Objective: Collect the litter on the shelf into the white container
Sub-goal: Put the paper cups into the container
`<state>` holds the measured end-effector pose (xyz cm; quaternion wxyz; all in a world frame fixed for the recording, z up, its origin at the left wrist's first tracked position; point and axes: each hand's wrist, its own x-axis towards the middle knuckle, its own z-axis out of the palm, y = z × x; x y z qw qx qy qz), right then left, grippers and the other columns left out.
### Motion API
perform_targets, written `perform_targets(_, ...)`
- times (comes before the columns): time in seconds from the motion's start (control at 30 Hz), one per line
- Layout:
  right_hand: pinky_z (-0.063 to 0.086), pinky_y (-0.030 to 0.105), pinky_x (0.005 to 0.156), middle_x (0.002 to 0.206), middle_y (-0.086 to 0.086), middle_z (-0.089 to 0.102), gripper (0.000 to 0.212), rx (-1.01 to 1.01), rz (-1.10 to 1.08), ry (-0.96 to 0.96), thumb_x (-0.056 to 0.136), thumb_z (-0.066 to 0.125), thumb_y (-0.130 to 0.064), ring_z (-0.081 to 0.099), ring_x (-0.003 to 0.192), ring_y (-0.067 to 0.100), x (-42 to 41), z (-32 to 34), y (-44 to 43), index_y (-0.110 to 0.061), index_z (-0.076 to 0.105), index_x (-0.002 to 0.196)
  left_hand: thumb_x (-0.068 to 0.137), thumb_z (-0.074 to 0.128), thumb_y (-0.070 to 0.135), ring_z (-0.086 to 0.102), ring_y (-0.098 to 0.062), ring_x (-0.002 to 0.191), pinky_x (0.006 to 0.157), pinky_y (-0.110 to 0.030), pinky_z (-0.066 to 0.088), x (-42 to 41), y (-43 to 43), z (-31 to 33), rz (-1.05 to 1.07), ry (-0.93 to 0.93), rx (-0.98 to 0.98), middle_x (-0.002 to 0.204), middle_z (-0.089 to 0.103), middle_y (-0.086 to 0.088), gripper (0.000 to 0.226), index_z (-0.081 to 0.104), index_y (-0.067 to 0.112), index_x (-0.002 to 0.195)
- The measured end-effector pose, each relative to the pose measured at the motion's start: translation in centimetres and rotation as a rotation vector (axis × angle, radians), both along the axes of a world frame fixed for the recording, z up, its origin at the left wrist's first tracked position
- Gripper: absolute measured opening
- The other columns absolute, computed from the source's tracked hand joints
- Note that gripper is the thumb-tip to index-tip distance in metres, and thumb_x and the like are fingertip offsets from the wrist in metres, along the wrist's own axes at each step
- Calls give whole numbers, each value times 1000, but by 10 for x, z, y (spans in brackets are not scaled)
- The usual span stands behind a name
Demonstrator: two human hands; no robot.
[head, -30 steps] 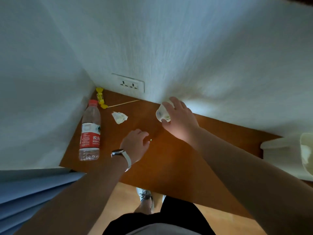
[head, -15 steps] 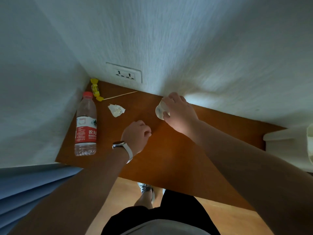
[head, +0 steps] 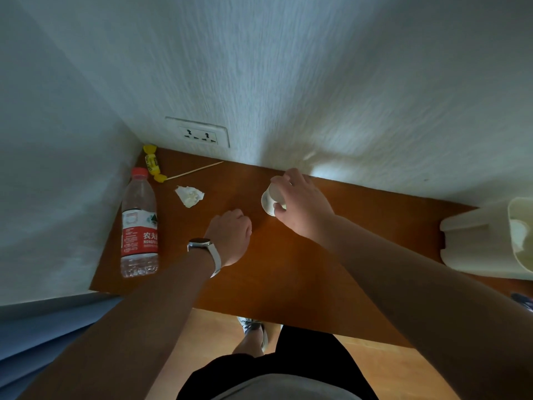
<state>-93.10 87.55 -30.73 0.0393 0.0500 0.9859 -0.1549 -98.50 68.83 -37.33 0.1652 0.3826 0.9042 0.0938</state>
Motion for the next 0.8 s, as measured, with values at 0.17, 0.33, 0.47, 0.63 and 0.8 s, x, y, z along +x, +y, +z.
perform_targets(0.17,55,38,81,120,11,48,49,-42,-18,14,81,71,-24,56,103,28,15,-2,3,-14,52,126,96,49,28,53,-12,87,78,-29,45,3,0,-2,6,2,-2,97,57,5,14,61,21,98)
perform_targets(0.33,54,35,79,121,8,46,47,-65,-55,5,82,69,-26,54,104,24,30,4,14,-17,52,125,94,55,26,51,-10,84,77,-27,44,8,-2,4,21,-21,25,96,58,5,9,62,21,96)
perform_targets(0.47,53,37,83,126,7,44,45,-90,-114,-11,84,65,-28,52,108,24,44,16,23,-20,49,126,92,59,25,52,-9,81,73,-25,46,14,7,19,35,-18,105,93,58,6,7,64,21,93)
perform_targets(0.63,49,36,86,126,3,40,42,-87,-236,-20,86,61,-31,49,110,24,69,35,38,-23,46,124,90,61,27,52,-8,77,69,-21,45,21,37,47,-47,21,206,86,57,7,7,63,21,87)
perform_targets(0.8,54,35,85,126,-2,43,46,-82,-362,52,85,65,-35,53,107,20,108,64,64,-26,46,127,91,58,27,49,-9,75,67,-15,37,38,85,88,-191,45,322,84,56,7,9,61,20,86)
